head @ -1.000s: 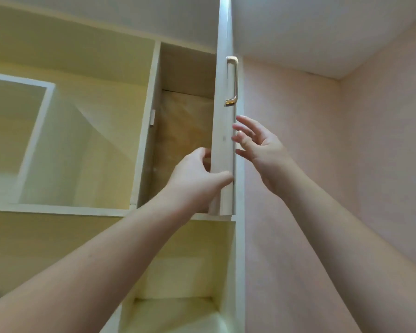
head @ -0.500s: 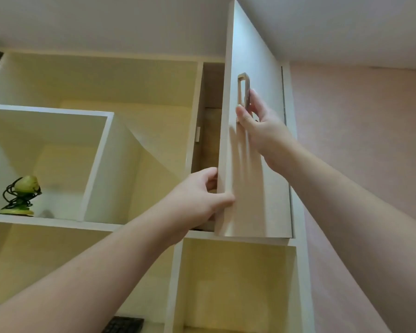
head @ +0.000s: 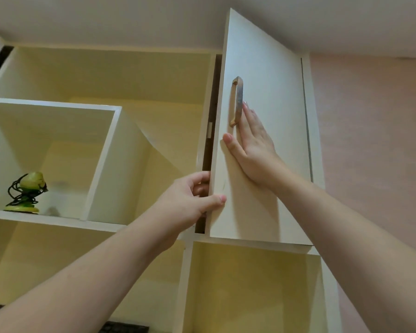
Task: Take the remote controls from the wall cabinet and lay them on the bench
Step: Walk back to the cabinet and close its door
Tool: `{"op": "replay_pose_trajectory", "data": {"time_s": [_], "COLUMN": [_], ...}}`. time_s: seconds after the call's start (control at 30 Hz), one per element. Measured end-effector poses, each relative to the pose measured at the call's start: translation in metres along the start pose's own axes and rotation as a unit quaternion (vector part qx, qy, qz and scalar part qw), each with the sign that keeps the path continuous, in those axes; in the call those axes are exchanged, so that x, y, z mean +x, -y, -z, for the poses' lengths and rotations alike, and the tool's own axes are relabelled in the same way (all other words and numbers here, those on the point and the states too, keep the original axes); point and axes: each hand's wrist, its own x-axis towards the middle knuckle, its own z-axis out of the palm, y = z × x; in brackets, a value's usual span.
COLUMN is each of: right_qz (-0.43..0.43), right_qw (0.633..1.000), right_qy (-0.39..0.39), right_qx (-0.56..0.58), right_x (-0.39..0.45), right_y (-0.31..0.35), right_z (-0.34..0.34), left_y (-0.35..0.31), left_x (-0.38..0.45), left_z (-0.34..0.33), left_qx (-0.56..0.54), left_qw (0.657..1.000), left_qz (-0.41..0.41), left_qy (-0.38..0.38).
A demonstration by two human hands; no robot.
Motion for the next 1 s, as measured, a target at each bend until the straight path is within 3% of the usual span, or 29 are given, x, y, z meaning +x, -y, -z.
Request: {"op": "replay_pose_trajectory", "data": {"time_s": [0.13, 0.2, 0.43, 0.6, 0.87, 1.0], "right_qz": [-0.012, -0.015, -0.028, -0.029, -0.039, -0.032], "right_qw": [0.997, 0.996, 0.983, 0.978, 0.964, 0.964], "right_qy": [0.014, 0.028, 0.127, 0.156, 0.191, 0.188], "right_qx": [-0.074, -0.083, -0.132, -0.137, -0.181, -0.188], "right_x": [0.001, 0.003, -0.012, -0.025, -0.018, -0.017], "right_y": [0.002, 0.002, -0.001, -0.007, -0.018, -0.025], "right_z": [-0.018, -0.019, -0.013, -0.021, -0.044, -0.049], "left_y": [0.017, 0.022, 0.025, 0.033, 0.068, 0.076], "left_x": [0.005, 0.007, 0.014, 0.024, 0.046, 0.051], "left_z": [0.001, 0.001, 0.004, 0.005, 0.005, 0.007], "left_qx": [0.073, 0.128, 0.23, 0.306, 0.431, 0.525], "left_qw": [0.99, 0.981, 0.962, 0.938, 0.88, 0.829], "left_qz": [-0.017, -0.016, -0.027, -0.031, 0.037, -0.06], "left_qy": [-0.123, -0.148, -0.146, -0.159, -0.195, -0.184]}}
